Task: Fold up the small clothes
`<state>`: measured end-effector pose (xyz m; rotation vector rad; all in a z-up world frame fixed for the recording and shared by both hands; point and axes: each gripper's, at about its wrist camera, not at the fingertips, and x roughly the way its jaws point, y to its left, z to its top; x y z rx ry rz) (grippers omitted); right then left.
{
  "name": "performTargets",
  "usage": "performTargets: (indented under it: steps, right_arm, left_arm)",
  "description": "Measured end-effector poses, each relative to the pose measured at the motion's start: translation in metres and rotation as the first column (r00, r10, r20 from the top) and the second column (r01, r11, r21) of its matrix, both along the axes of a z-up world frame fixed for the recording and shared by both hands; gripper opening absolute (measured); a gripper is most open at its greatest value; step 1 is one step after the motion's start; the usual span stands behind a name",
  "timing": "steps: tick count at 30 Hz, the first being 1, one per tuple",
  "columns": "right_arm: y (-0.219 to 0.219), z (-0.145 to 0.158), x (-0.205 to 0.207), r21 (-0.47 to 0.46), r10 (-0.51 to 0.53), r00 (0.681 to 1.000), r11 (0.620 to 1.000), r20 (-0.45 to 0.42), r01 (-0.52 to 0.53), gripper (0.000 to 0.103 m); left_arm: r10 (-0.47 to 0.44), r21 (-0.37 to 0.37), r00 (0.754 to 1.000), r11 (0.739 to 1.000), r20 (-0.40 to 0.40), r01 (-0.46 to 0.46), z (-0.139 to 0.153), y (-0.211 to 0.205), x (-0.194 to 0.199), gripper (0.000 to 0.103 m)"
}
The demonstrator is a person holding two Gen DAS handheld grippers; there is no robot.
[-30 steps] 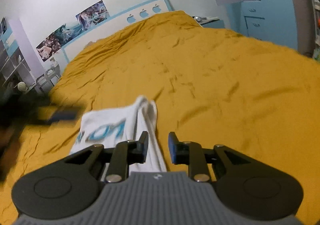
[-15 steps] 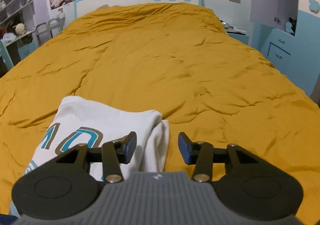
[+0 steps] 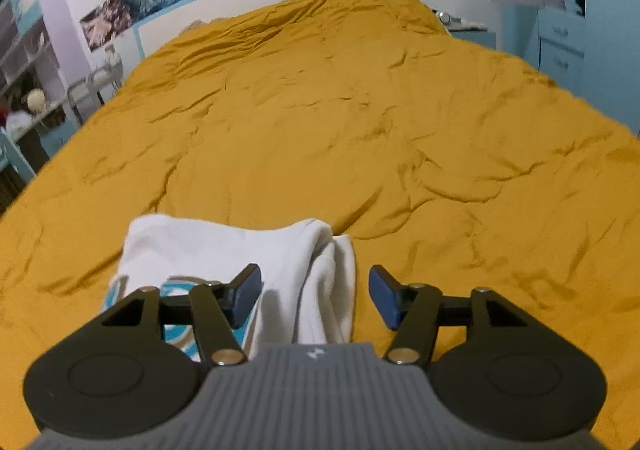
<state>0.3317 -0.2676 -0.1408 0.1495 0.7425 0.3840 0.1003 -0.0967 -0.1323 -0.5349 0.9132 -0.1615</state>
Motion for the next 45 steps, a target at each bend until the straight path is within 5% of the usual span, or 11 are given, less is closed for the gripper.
performTargets:
  steps: [11,12,13,19,26,29,35,40,45]
  right_arm:
    - [0.018,-0.02,0.032,-0.018,0.009,0.999,1.0,-0.053,-0.01,0.056]
    - [0.02,-0.021,0.035,-0.008,0.018,0.998,1.0,-0.066,-0.018,0.045]
    - [0.022,-0.022,0.038,0.0,0.038,0.996,0.999,-0.082,-0.039,0.009]
    - [0.033,-0.005,0.027,-0.084,0.065,0.997,0.995,0.046,-0.061,0.007]
    - [0.036,-0.047,0.052,-0.117,0.047,0.997,0.992,-0.059,-0.053,0.008]
    - [0.018,-0.031,0.048,-0.048,0.054,0.997,0.997,-0.056,-0.057,0.022]
    - [-0.062,0.014,-0.028,0.159,0.16,0.987,0.975,-0.012,-0.156,0.04]
    - [-0.098,0.009,-0.091,0.214,0.239,0.968,0.953,-0.082,-0.217,0.044]
    - [-0.093,-0.011,-0.115,0.152,0.241,0.962,0.963,-0.129,-0.221,0.041]
  left_arm:
    - [0.0,-0.021,1.0,1.0,0.004,0.0,-0.004,0.002,-0.003,0.063]
    - [-0.001,-0.02,1.0,1.0,0.005,0.001,-0.005,0.002,-0.003,0.063]
    - [-0.001,-0.019,1.0,1.0,0.006,0.001,-0.005,0.002,-0.003,0.063]
    - [0.001,-0.028,1.0,1.0,0.007,-0.001,-0.005,0.002,-0.004,0.063]
    - [-0.001,-0.044,1.0,0.999,0.006,0.001,-0.003,0.003,-0.005,0.063]
    - [0.014,-0.067,1.0,0.998,-0.011,-0.015,0.0,0.009,-0.009,0.063]
    - [0.132,-0.113,0.991,0.985,0.017,-0.129,0.006,0.039,-0.045,0.063]
    - [0.292,-0.231,0.956,0.929,-0.02,-0.288,-0.009,0.074,-0.061,0.063]
    - [0.258,-0.343,0.964,0.901,-0.067,-0.265,-0.029,0.079,-0.051,0.063]
